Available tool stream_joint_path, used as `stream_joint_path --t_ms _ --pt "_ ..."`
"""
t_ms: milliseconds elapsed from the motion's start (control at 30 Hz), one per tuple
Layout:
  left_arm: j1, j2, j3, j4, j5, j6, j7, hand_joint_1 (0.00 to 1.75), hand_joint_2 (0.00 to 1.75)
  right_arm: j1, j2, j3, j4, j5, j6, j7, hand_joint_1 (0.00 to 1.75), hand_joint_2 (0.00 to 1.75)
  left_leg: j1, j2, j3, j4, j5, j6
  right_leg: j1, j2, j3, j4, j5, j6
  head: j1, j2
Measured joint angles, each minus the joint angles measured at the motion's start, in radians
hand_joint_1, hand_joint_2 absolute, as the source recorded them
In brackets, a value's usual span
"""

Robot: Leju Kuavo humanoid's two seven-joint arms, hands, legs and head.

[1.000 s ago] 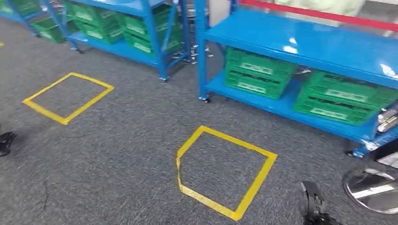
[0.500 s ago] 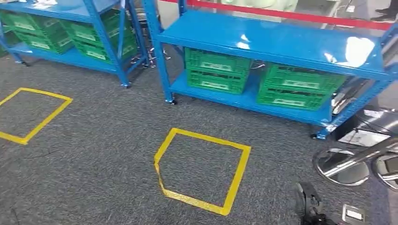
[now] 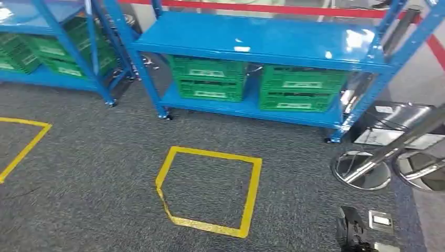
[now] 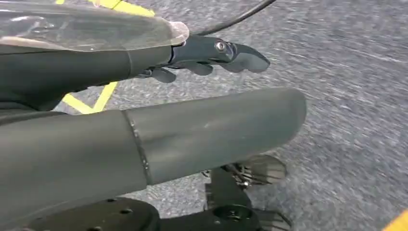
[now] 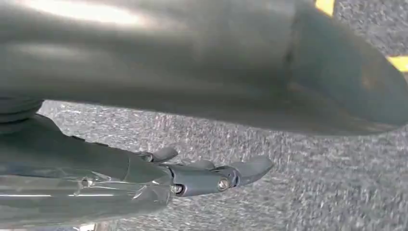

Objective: Take the parts from the cabinet and place them on the table.

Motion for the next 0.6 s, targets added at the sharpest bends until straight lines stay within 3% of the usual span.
stream_joint_path --t_ms 33,67,100,133,167,200,233,267,300,367,433,467,500,533,600 --pt "-0.001 0.000 0.000 0.000 0.000 0.000 0.000 0.00 0.00 -0.002 0.000 0.000 0.000 0.000 -0.001 0.000 0.00 0.00 0.002 -0.030 -0.038 0.081 -0.046 -0.002 0.000 0.007 -0.003 0.000 0.002 -0.004 -0.009 0.000" --pt "0.000 0.000 0.000 0.000 0.000 0.000 0.000 0.00 0.00 -0.003 0.000 0.000 0.000 0.000 -0.001 0.000 0.00 0.00 0.002 -0.044 -0.083 0.173 -0.088 -0.003 0.001 0.016 -0.006 0.000 0.003 -0.006 -0.013 0.000" --pt "0.003 0.001 0.000 0.000 0.000 0.000 0.000 0.00 0.00 -0.003 0.000 0.000 0.000 0.000 -0.001 0.001 0.00 0.00 0.001 -0.052 -0.125 0.256 -0.117 -0.004 0.002 0.027 -0.007 0.001 0.003 -0.007 -0.016 0.000" --pt "0.005 0.001 0.000 0.000 0.000 0.000 0.000 0.00 0.00 -0.003 0.000 0.000 0.000 0.000 -0.001 0.001 0.00 0.00 0.001 -0.054 -0.152 0.301 -0.120 -0.002 0.003 0.041 -0.008 0.001 0.004 -0.008 -0.017 0.000" --pt "0.008 0.001 0.000 0.000 0.002 0.000 0.000 0.00 0.00 -0.002 0.000 0.000 0.000 0.000 -0.001 0.002 0.00 0.00 0.001 -0.054 -0.149 0.285 -0.094 0.002 0.004 0.056 -0.007 0.001 0.004 -0.008 -0.018 0.000" --pt "0.008 0.001 0.000 0.000 0.003 0.000 0.000 0.00 0.00 -0.002 0.000 0.000 0.000 0.000 -0.001 0.002 0.00 0.00 0.001 -0.056 -0.126 0.225 -0.051 0.007 0.005 0.069 -0.006 0.002 0.004 -0.008 -0.019 0.000" --pt "0.007 0.001 0.000 0.000 0.003 0.000 0.000 0.00 0.00 -0.003 0.000 0.000 0.000 0.000 -0.002 0.002 0.00 0.00 0.001 -0.063 -0.083 0.128 0.003 0.013 0.005 0.083 -0.004 0.002 0.005 -0.007 -0.019 0.000" --pt "0.007 0.002 0.000 0.000 0.003 0.000 0.000 0.00 0.00 -0.003 0.000 0.000 0.000 0.000 -0.002 0.002 0.00 0.00 -0.001 -0.087 -0.041 0.035 0.048 0.021 0.005 0.095 -0.002 0.002 0.006 -0.005 -0.020 0.000" --pt "0.007 0.006 0.000 0.000 0.003 0.000 0.000 0.00 0.00 -0.003 0.001 0.000 0.000 0.000 -0.002 0.002 0.00 0.00 -0.002 -0.140 -0.018 -0.025 0.058 0.030 0.005 0.104 -0.004 0.002 0.006 -0.002 -0.020 0.000" --pt "0.005 0.006 0.000 0.000 0.003 0.000 0.000 0.00 0.00 -0.006 0.002 0.000 0.000 0.000 -0.002 0.002 0.00 0.00 -0.004 -0.125 -0.014 -0.038 0.057 0.029 0.005 0.127 -0.013 0.005 0.010 0.011 -0.020 0.000" --pt "0.003 0.005 0.000 0.000 0.007 -0.008 -0.002 0.00 0.00 -0.002 0.002 0.000 0.000 0.000 -0.002 0.002 0.00 0.00 -0.004 -0.105 -0.011 -0.042 0.059 0.036 0.003 0.149 -0.018 -0.001 0.015 0.023 -0.020 0.000" --pt "0.002 0.000 0.000 0.000 0.011 -0.012 -0.006 0.00 0.00 -0.001 0.000 0.000 0.000 0.000 -0.002 0.002 0.00 0.00 0.006 -0.087 -0.007 -0.056 0.066 0.042 0.003 0.142 -0.019 0.006 0.010 0.026 -0.021 0.000" --pt "0.003 0.002 0.000 0.000 0.013 -0.021 -0.014 0.00 1.75 0.001 0.000 0.001 0.000 0.000 -0.002 0.003 0.00 0.00 0.004 -0.080 -0.004 -0.060 0.068 0.046 0.010 0.078 -0.030 0.037 -0.015 0.031 -0.015 0.000" --pt "0.005 0.002 0.000 0.000 0.014 -0.030 -0.021 0.00 1.75 -0.001 0.000 0.001 0.000 0.000 -0.003 0.003 0.00 0.00 0.003 -0.067 -0.004 -0.060 0.067 0.052 0.009 0.043 -0.061 0.103 -0.059 0.035 -0.002 0.000" --pt "0.009 0.003 0.000 0.000 0.017 -0.040 -0.028 0.00 1.75 -0.005 0.000 0.001 0.000 -0.002 -0.003 0.003 0.00 0.00 0.000 -0.039 -0.004 -0.060 0.066 0.053 0.004 0.019 -0.141 0.283 -0.143 0.044 0.007 0.000"
